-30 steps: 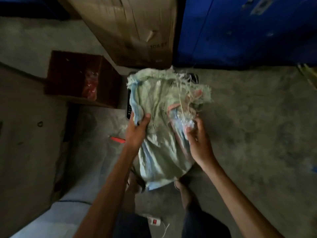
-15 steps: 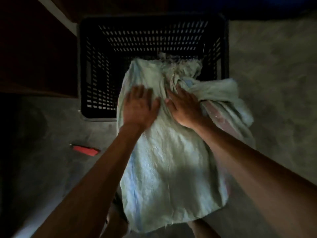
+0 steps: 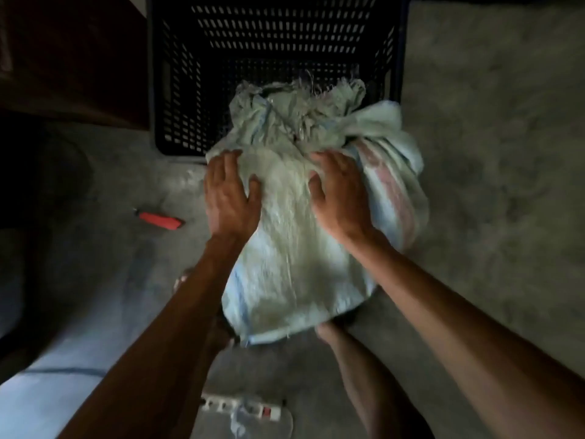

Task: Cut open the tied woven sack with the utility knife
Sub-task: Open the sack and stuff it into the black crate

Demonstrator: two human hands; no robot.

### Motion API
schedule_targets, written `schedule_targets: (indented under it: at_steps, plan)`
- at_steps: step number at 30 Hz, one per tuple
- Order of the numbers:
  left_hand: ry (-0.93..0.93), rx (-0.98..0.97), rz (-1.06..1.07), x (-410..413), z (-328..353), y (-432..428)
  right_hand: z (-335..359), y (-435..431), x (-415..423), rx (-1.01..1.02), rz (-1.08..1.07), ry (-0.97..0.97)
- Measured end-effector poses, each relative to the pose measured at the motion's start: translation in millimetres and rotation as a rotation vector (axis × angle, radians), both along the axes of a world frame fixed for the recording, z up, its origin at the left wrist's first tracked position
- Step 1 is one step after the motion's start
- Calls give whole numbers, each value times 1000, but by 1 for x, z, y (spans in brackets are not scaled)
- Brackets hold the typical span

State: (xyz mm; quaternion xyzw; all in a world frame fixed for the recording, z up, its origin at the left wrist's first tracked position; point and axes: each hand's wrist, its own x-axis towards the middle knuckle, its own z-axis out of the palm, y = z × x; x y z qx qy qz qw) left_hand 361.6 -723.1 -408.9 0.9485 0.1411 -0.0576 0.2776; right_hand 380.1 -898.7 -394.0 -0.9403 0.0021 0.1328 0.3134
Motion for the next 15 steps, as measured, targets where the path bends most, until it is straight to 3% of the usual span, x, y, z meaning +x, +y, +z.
schedule_targets:
  at_steps: [4, 8, 11, 15]
  plan:
    - [215, -33, 257, -119, 44, 4, 55, -15, -124, -20, -66, 156]
    - [604, -26, 373, -228, 50, 17, 60, -22, -240, -48, -109, 633]
    - [842, -3, 303, -287, 20, 26, 30, -31, -295, 84, -286, 930]
    - [1072, -82, 300, -340, -56, 40, -31, -15, -323, 254, -548, 1040]
